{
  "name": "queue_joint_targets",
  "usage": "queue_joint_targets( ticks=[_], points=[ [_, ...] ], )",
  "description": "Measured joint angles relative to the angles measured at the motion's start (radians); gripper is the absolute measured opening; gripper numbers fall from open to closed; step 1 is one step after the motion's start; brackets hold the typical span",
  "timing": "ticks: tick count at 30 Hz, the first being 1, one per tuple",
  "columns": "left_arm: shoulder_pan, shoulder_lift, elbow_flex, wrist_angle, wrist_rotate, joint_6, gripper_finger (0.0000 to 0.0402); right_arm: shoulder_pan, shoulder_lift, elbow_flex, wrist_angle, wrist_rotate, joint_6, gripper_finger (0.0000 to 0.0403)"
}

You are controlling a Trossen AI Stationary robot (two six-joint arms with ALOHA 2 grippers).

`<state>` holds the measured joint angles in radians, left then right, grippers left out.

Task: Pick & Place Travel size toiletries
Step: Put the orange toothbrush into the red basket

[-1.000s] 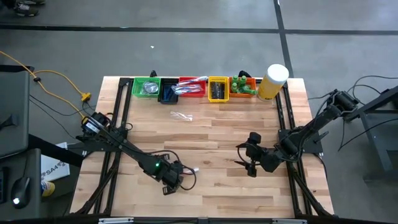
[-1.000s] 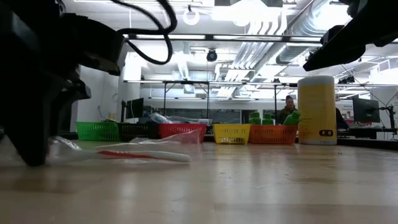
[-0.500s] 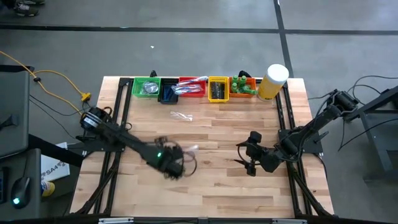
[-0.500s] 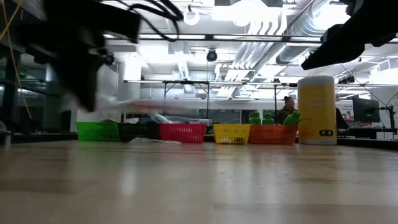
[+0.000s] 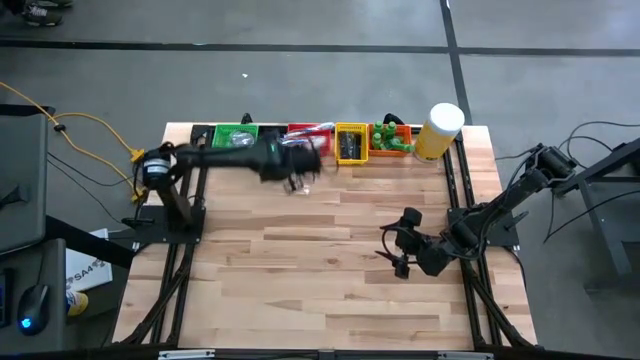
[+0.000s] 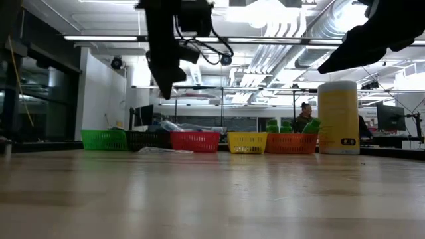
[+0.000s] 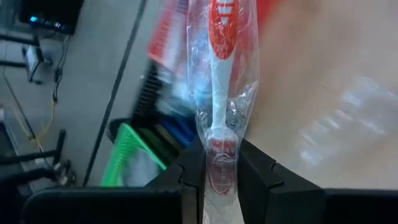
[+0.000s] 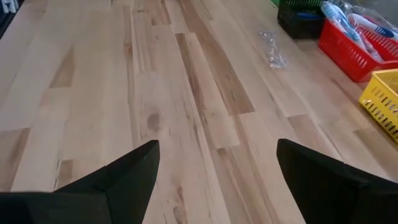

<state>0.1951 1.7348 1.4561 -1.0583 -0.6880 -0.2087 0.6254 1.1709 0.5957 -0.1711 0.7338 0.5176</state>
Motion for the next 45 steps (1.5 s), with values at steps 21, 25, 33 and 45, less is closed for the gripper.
queue_joint_targets(
  ticks=[21,25,33,45],
  points=[
    [0.283,0.132,0.003,0.404,0.253,0.254,0.0051,-0.112,0.0,0.0,-0.059,0.001,-0.072,0.0318],
    [0.282,0.133,0.003,0.315,0.197,0.257,0.0051,-0.124,0.0,0.0,-0.059,0.001,-0.087,0.0318],
    [0.283,0.134,0.039,0.19,0.189,0.304,0.0051,-0.17,0.0,0.0,-0.057,0.0,-0.131,0.0318],
    [0.281,0.134,0.122,0.073,0.248,0.308,0.0068,-0.229,0.0,0.0,-0.056,-0.003,-0.156,0.0318]
  ],
)
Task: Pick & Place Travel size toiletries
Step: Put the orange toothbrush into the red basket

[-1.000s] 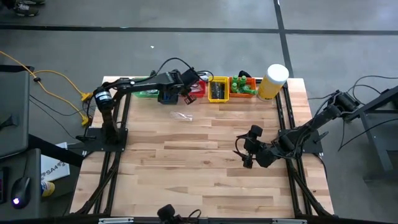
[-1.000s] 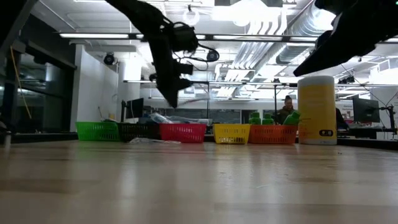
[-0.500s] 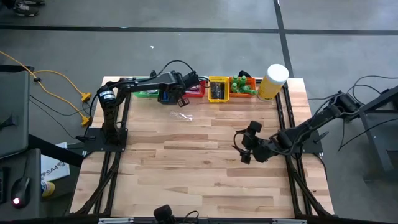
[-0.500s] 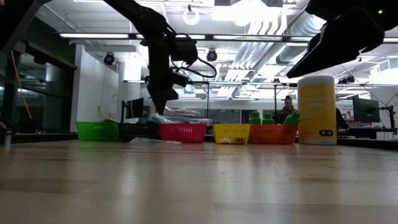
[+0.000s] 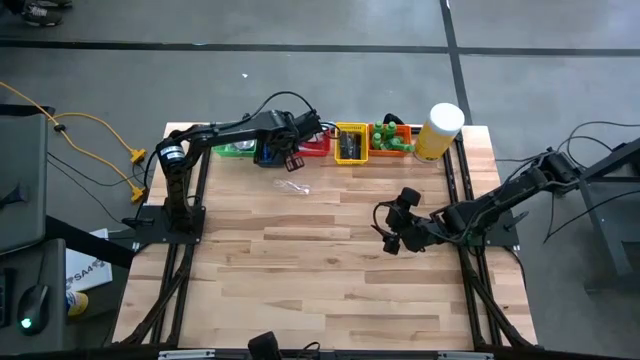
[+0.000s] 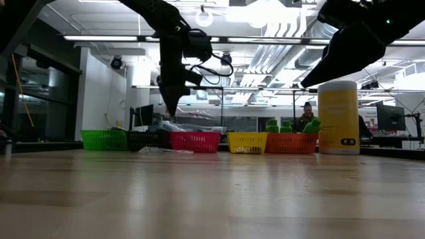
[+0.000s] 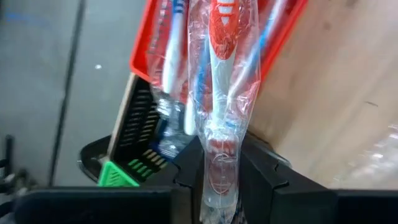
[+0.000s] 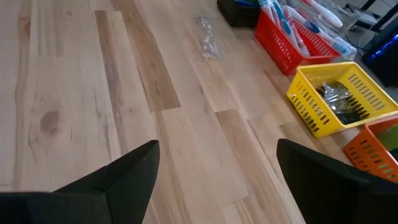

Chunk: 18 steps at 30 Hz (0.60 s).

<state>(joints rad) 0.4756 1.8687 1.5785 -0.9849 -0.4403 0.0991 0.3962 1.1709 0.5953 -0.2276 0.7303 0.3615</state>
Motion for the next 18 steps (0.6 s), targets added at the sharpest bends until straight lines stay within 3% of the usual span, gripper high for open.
queue_joint_targets(
  ticks=[4,18],
  points=[
    [-0.001,0.0,0.01,-0.049,0.041,-0.006,0.0087,0.0,0.0,0.0,0.0,0.0,0.0,0.0318],
    [0.003,0.015,0.012,0.049,0.044,-0.052,0.0082,0.0,0.0,0.0,0.002,0.0,-0.008,0.0318]
  ],
)
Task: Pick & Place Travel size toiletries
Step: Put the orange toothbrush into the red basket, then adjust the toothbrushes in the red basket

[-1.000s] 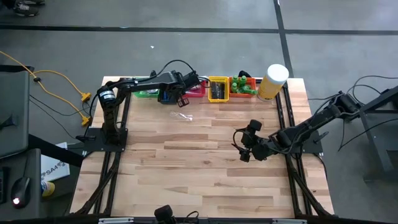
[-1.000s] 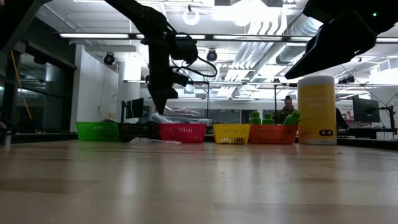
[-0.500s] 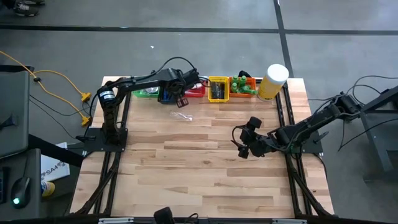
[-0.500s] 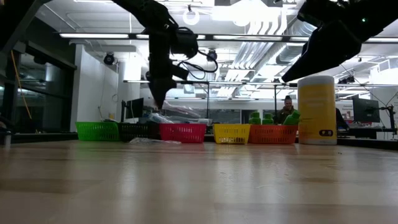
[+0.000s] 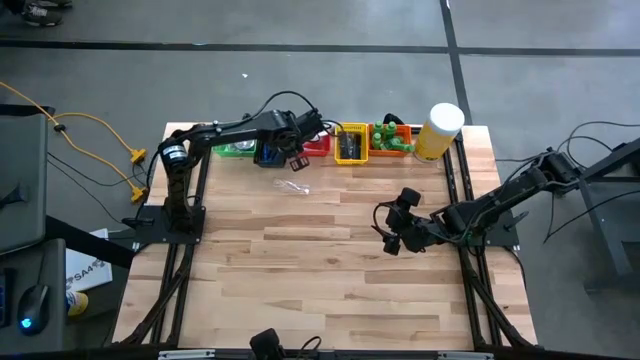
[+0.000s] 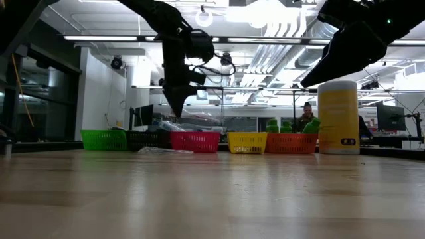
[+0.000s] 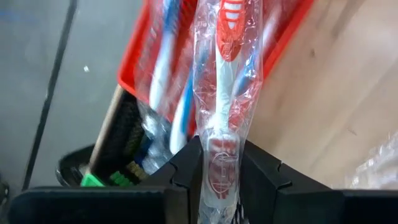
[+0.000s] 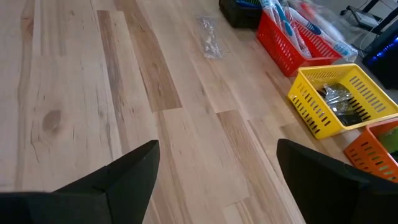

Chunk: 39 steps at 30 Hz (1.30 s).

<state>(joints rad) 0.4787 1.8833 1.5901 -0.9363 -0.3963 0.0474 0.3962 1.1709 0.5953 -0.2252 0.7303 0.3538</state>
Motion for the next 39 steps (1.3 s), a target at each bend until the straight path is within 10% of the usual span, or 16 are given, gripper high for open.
queue_joint_targets(
  ticks=[32,39],
  points=[
    [0.006,0.021,0.03,-0.014,-0.043,-0.053,0.0184,-0.03,0.0,0.0,0.085,0.028,-0.025,0.0318],
    [0.005,-0.028,0.085,-0.114,-0.09,-0.077,0.0184,-0.173,0.04,-0.001,0.27,-0.089,-0.269,0.0318]
  ],
)
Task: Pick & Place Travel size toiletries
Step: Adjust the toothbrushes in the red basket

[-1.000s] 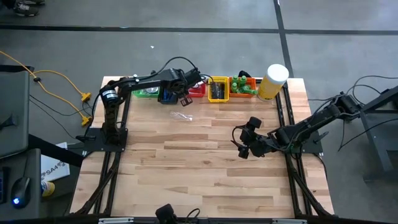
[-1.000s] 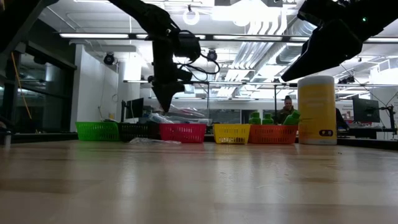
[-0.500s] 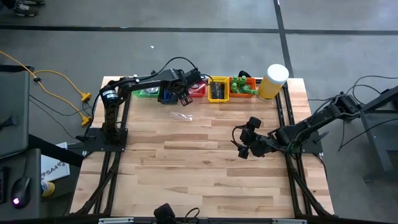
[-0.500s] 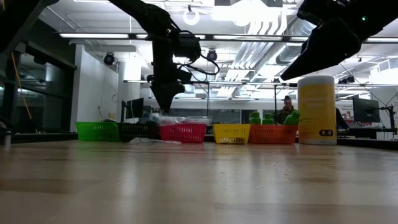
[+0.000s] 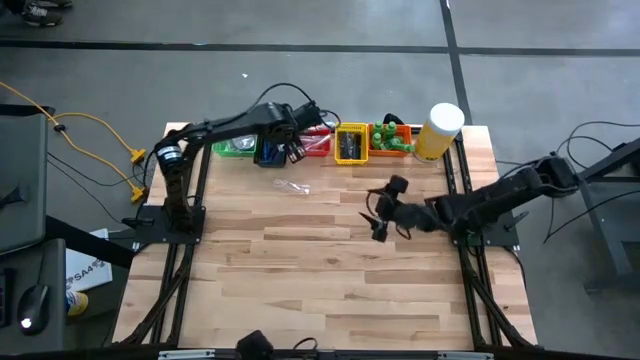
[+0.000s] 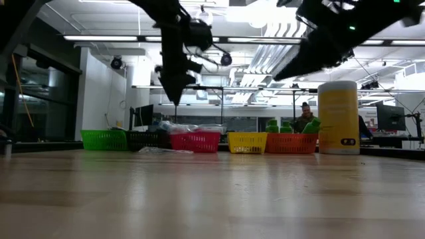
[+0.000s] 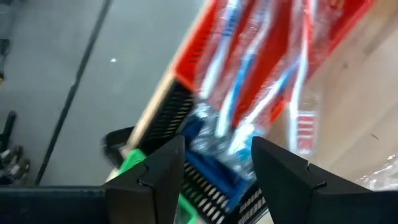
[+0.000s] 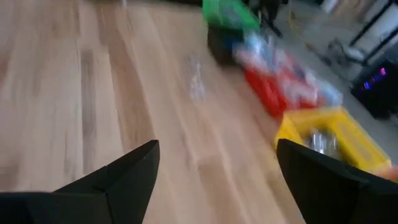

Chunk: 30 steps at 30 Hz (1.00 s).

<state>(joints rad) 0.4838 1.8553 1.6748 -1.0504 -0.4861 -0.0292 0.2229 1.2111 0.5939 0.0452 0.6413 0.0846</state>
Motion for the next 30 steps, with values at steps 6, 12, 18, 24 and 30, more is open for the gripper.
queue_joint_targets(
  ticks=[6,12,18,24,30],
  points=[
    [0.0,-0.145,-0.092,0.021,-0.019,-0.045,0.0184,-0.163,0.051,0.006,0.245,-0.247,-0.138,0.0308],
    [0.0,-0.296,-0.3,0.102,0.011,-0.076,0.0161,-0.307,0.179,0.107,0.275,-0.392,-0.195,0.0228],
    [-0.051,-0.467,-0.521,0.238,0.033,-0.135,0.0126,-0.397,0.37,0.285,0.217,-0.464,-0.289,0.0091],
    [-0.154,-0.641,-0.699,0.377,0.016,-0.188,0.0088,-0.465,0.549,0.506,0.049,-0.605,-0.408,0.0006],
    [-0.265,-0.752,-0.831,0.455,-0.008,-0.246,0.006,-0.555,0.628,0.701,-0.215,-0.598,-0.505,0.0003]
  ],
)
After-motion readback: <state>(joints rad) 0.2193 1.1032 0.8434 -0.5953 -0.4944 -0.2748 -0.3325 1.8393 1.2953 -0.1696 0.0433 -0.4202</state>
